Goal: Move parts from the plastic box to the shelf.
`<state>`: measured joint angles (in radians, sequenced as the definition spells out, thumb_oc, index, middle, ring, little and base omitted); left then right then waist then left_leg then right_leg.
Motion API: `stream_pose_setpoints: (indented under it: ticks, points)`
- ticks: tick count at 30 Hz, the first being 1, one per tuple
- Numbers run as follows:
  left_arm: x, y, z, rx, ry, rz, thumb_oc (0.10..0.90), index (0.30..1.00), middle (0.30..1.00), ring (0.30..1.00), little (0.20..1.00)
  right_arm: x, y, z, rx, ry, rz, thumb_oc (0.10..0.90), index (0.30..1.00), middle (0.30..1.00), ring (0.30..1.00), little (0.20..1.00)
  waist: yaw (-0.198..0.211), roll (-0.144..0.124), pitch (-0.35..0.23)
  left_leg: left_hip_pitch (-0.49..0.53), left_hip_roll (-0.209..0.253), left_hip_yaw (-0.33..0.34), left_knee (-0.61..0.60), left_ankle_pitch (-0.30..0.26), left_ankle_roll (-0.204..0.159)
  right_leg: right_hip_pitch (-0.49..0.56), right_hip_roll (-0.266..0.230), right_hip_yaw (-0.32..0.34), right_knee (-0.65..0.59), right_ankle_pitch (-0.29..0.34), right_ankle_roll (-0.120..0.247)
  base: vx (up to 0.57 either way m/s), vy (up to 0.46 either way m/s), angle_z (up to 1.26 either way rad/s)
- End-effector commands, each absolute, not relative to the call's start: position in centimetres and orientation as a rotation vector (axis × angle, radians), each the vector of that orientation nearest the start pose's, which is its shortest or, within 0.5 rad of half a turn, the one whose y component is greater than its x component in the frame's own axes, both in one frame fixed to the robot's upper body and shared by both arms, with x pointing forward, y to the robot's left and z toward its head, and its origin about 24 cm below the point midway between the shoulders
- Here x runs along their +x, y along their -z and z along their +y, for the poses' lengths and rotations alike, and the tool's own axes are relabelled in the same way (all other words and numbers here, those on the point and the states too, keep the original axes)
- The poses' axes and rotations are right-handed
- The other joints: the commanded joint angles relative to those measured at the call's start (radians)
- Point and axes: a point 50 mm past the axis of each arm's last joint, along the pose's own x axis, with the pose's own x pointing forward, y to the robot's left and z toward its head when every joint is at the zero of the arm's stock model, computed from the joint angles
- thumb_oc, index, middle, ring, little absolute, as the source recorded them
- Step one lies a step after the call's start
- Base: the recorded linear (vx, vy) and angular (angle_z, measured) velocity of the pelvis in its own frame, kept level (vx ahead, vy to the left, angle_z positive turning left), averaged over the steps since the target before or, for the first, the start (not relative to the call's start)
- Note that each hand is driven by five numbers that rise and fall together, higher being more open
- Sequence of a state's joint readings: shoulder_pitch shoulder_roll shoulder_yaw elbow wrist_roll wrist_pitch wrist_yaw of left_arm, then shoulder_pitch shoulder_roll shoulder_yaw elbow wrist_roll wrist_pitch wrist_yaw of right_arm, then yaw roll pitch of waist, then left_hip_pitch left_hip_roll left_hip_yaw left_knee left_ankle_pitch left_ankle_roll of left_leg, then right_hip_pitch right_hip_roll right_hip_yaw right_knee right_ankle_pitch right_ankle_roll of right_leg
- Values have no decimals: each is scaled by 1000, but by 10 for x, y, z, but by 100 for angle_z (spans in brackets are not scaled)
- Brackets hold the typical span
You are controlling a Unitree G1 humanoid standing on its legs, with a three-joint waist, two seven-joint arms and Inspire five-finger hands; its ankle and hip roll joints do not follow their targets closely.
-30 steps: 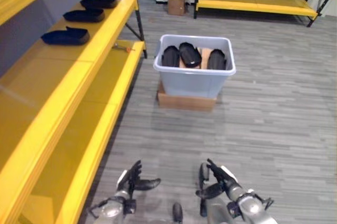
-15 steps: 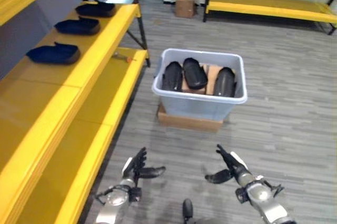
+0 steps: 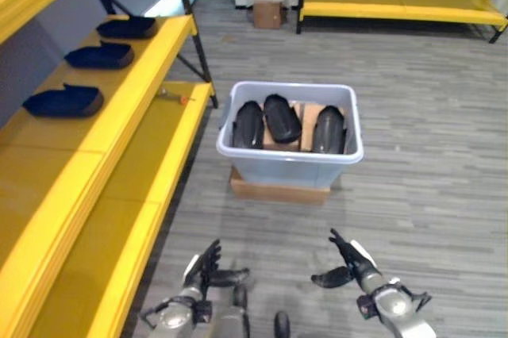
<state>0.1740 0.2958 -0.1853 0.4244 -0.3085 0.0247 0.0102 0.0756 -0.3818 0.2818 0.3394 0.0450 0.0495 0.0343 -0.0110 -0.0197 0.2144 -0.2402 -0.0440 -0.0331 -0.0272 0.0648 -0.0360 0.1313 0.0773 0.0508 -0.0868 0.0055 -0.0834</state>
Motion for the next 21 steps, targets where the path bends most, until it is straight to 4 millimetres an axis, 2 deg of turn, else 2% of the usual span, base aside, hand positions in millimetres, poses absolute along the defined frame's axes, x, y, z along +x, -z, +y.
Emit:
stream_pose_setpoints:
  ticks: [1,4,12,15,16,18,19,20,21]
  points:
    - [195,56,201,27,28,463,900,1000,1000,1000,1000,208,40,-187,-325,-231,396,900,1000,1000,1000,1000,16,11,-96,136,6,10,-60,117,9,-40,-32,-22,0,69,92,98,71,-47]
    - [195,56,201,25,25,459,900,1000,1000,1000,1000,206,41,-186,-318,-233,401,900,1000,1000,1000,1000,10,11,-115,158,7,23,-60,100,9,-30,-40,-19,0,55,96,117,71,-45]
    - [196,56,204,24,4,461,900,1000,1000,1000,1000,209,44,-179,-297,-236,408,900,1000,1000,1000,1000,22,-8,-154,215,-11,46,-60,34,63,-2,-73,9,28,27,116,147,85,-21]
    - [199,54,208,26,-19,456,900,1000,1000,1000,1000,213,41,-172,-288,-252,387,900,1000,1000,1000,1000,28,-8,-138,230,-8,54,-60,13,84,-74,-63,6,198,1,134,44,60,0]
    - [201,52,209,30,-24,449,900,1000,1000,1000,1000,215,39,-170,-288,-259,377,900,1000,1000,1000,1000,27,-8,-125,236,-8,55,-60,10,88,-123,-57,4,274,19,153,-19,41,-10]
    - [205,49,210,39,-22,435,900,1000,1000,1000,1000,216,39,-168,-287,-268,377,900,1000,1000,1000,1000,18,-8,-100,252,-11,57,-60,4,100,-213,-58,-1,439,107,204,-17,36,-30]
    - [205,48,210,39,-22,435,900,1000,1000,1000,1000,216,39,-168,-287,-268,377,900,1000,1000,1000,1000,19,-9,-101,251,-12,58,-60,5,100,-216,-58,0,443,105,204,11,32,-31]
    - [206,48,211,46,-15,433,900,1000,1000,1000,1000,216,38,-166,-282,-273,371,900,1000,1000,1000,1000,11,-5,-90,263,-9,52,-60,4,104,-249,-54,-3,507,137,213,48,50,-13]
    - [206,48,209,50,-5,435,900,1000,1000,1000,1000,215,39,-166,-281,-275,375,900,1000,1000,1000,1000,0,1,-83,275,-7,46,-60,-1,107,-278,-49,-17,557,140,210,74,75,-11]
